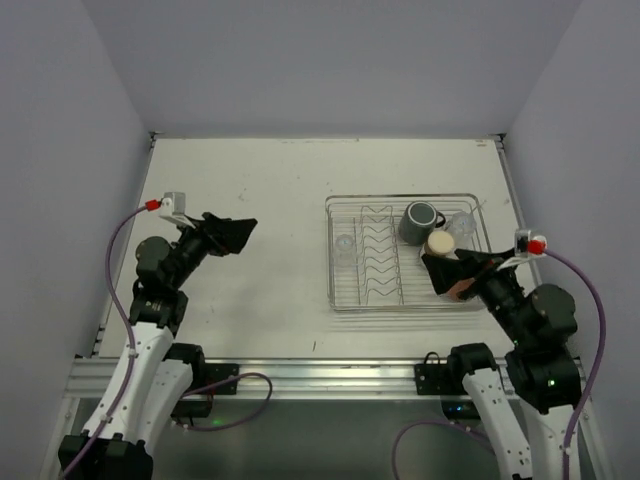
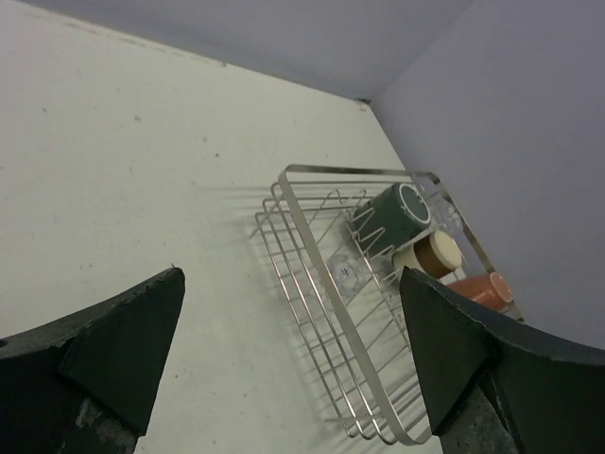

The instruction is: Unload the cups from the dish rack

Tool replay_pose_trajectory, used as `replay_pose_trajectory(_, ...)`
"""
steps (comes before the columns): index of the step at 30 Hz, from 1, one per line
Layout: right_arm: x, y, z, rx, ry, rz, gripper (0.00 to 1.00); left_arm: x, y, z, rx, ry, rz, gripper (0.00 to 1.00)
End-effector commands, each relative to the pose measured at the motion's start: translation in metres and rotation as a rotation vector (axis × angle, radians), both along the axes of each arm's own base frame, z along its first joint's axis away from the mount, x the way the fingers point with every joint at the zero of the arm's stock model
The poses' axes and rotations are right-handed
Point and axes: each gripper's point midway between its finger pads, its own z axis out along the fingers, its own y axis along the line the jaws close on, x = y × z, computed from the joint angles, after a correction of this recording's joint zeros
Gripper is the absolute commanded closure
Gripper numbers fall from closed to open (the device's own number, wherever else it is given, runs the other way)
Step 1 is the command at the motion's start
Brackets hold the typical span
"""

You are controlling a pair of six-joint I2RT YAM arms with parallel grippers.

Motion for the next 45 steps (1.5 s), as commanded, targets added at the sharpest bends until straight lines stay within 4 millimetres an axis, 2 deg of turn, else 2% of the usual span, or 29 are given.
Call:
replay_pose_trajectory(1, 0.018, 0.001, -0.016, -0.079, 0.127, 0.011, 0.01, -0.009, -0.021, -0.003, -0.021, 0.036, -0.156, 0.00)
replay_pose_trajectory(5, 0.042, 0.013, -0.020, -0.112, 0.221, 0.074, 0.01, -0.006, -0.026, -0.012, -0.024, 0.067, -0.192, 0.00)
replay_pose_trajectory(6, 0.058, 0.016, -0.025, -0.119, 0.298, 0.085, 0.01, -0.006, -0.026, -0.013, -0.019, 0.072, -0.191, 0.00)
replay_pose_trajectory(8, 0.072, 0.021, -0.034, -0.151, 0.387, 0.090, 0.01, -0.001, -0.021, -0.014, 0.003, 0.086, -0.158, 0.01)
replay_pose_trajectory(9, 0.078, 0.025, -0.027, -0.170, 0.401, 0.089, 0.01, 0.001, -0.018, -0.015, 0.014, 0.098, -0.134, 0.01)
replay_pose_trajectory(10, 0.085, 0.040, -0.038, -0.208, 0.453, 0.118, 0.01, 0.005, -0.010, -0.017, 0.031, 0.131, -0.083, 0.01)
replay_pose_trajectory(11, 0.094, 0.037, -0.040, -0.245, 0.458, 0.065, 0.01, 0.007, -0.005, -0.018, 0.055, 0.138, -0.054, 0.02)
replay_pose_trajectory(12, 0.099, 0.043, -0.031, -0.247, 0.453, 0.056, 0.01, 0.010, 0.000, -0.017, 0.067, 0.143, -0.021, 0.03)
replay_pose_trajectory(13, 0.106, 0.057, -0.042, -0.280, 0.497, 0.080, 0.01, 0.011, 0.011, -0.031, 0.090, 0.218, 0.050, 0.03)
replay_pose_trajectory(15, 0.117, 0.065, -0.037, -0.293, 0.514, 0.061, 0.01, 0.015, 0.023, -0.026, 0.115, 0.231, 0.121, 0.06)
replay_pose_trajectory(16, 0.122, 0.078, -0.048, -0.318, 0.555, 0.080, 0.01, 0.015, 0.036, -0.034, 0.133, 0.275, 0.196, 0.06)
replay_pose_trajectory(17, 0.128, 0.081, -0.052, -0.333, 0.571, 0.061, 0.01, 0.016, 0.042, -0.028, 0.138, 0.270, 0.230, 0.07)
replay_pose_trajectory(18, 0.129, 0.091, -0.048, -0.340, 0.577, 0.068, 0.01, 0.016, 0.047, -0.028, 0.146, 0.279, 0.261, 0.09)
replay_pose_trajectory(19, 0.133, 0.094, -0.052, -0.350, 0.604, 0.051, 0.01, 0.014, 0.059, -0.036, 0.168, 0.321, 0.326, 0.11)
replay_pose_trajectory(20, 0.140, 0.102, -0.070, -0.388, 0.663, 0.046, 0.01, 0.013, 0.064, -0.036, 0.174, 0.333, 0.352, 0.11)
replay_pose_trajectory(22, 0.142, 0.116, -0.076, -0.448, 0.677, 0.062, 0.01, 0.010, 0.070, -0.035, 0.185, 0.349, 0.387, 0.11)
replay_pose_trajectory(23, 0.147, 0.123, -0.092, -0.495, 0.707, 0.061, 0.01, 0.010, 0.071, -0.033, 0.186, 0.343, 0.392, 0.11)
replay_pose_trajectory(25, 0.147, 0.135, -0.099, -0.554, 0.707, 0.059, 0.01, 0.011, 0.074, -0.035, 0.196, 0.347, 0.403, 0.11)
replay_pose_trajectory(27, 0.148, 0.145, -0.119, -0.606, 0.758, 0.052, 0.01, 0.011, 0.074, -0.038, 0.203, 0.364, 0.403, 0.10)
replay_pose_trajectory(30, 0.151, 0.150, -0.134, -0.634, 0.780, 0.009, 0.05, 0.014, 0.072, -0.043, 0.206, 0.384, 0.389, 0.10)
replay_pose_trajectory(38, 0.153, 0.154, -0.150, -0.584, 0.792, -0.048, 0.14, 0.015, 0.067, -0.049, 0.205, 0.395, 0.364, 0.10)
replay_pose_trajectory(40, 0.154, 0.155, -0.153, -0.580, 0.801, -0.054, 0.22, 0.015, 0.066, -0.048, 0.202, 0.394, 0.358, 0.10)
replay_pose_trajectory(45, 0.160, 0.164, -0.162, -0.533, 0.822, -0.075, 0.21, 0.015, 0.066, -0.043, 0.198, 0.381, 0.358, 0.10)
